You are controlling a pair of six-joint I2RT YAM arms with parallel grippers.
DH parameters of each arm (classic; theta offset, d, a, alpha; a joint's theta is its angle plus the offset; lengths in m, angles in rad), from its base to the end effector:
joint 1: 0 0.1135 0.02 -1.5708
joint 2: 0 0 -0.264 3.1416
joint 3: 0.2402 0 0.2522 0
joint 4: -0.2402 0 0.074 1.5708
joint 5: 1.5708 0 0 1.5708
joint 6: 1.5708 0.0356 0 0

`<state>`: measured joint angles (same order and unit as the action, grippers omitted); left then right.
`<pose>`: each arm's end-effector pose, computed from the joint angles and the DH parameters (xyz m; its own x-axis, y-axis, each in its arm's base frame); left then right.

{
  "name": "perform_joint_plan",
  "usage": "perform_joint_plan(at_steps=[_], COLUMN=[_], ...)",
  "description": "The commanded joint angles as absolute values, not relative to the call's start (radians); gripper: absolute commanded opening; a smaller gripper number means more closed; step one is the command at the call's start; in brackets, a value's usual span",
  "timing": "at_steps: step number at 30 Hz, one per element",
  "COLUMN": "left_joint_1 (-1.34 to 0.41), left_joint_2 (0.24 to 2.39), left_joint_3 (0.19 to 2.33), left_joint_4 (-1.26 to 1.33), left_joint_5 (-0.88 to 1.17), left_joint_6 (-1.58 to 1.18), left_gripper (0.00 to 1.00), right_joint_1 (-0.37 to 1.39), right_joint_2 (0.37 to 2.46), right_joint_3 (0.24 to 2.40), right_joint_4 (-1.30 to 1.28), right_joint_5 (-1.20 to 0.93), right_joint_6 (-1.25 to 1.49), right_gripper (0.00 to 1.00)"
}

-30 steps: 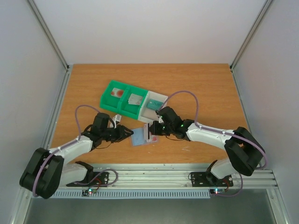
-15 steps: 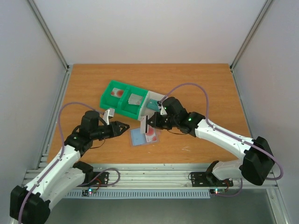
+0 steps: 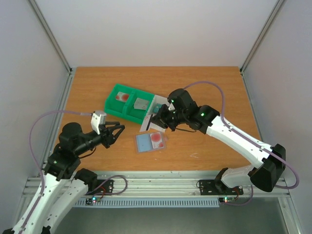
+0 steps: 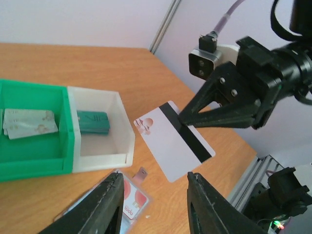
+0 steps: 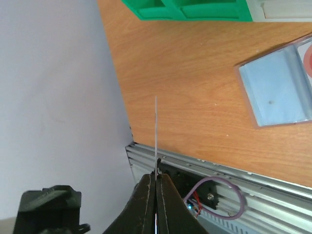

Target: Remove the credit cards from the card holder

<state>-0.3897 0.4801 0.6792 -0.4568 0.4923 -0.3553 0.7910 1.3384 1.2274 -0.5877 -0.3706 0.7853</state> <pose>0.1009 -0.0596 0.3158 -0.4846 -0.1324 -0.8647 0.6283 0.6351 -0.4493 0.1957 0.2162 0.3340 -0.9263 0.0006 -0.3768 -0.2868 0.6474 0.7061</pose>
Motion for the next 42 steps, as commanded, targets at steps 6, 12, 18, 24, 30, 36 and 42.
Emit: perform_joint_plan(at_steps=[6,12,18,24,30,36,42], left_joint_1=[-0.394,-0.394,-0.394,-0.395,-0.394,-0.395,-0.394], left_joint_2=[0.374,0.382,0.440,0.514,0.588,0.623,0.661], left_joint_3=[0.726,0.698,0.668,0.663,0.616,0.606,0.620], left_joint_4=[-0.502,-0.398,-0.366,-0.273,-0.170,-0.151,-0.153], left_joint_5=[0.589,0.633,0.694,0.697,0.730,0.698,0.702], left_joint_6=[0.131,0.191,0.248,0.262,0.260,0.290,0.318], left_gripper=[0.48,0.50,0.51,0.51,0.51,0.50,0.46], right_joint_1=[0.788,0.787,0.787,0.788,0.788,0.789,0.788], right_joint_2=[1.332,1.338,1.362,1.411,1.423,1.430,1.429], right_joint_3=[1.327,1.351,1.370,1.401,1.404,1.399,1.355], right_joint_4=[-0.725,-0.711,-0.674,-0.637,-0.614,-0.591,-0.541], right_joint_5=[-0.335,-0.350,-0.373,-0.446,-0.455,-0.480,-0.502], right_joint_6=[1.101,1.213,1.277,1.306,1.307,1.309,1.320], right_gripper=[0.01,0.01,0.01,0.01,0.01,0.01,0.01])
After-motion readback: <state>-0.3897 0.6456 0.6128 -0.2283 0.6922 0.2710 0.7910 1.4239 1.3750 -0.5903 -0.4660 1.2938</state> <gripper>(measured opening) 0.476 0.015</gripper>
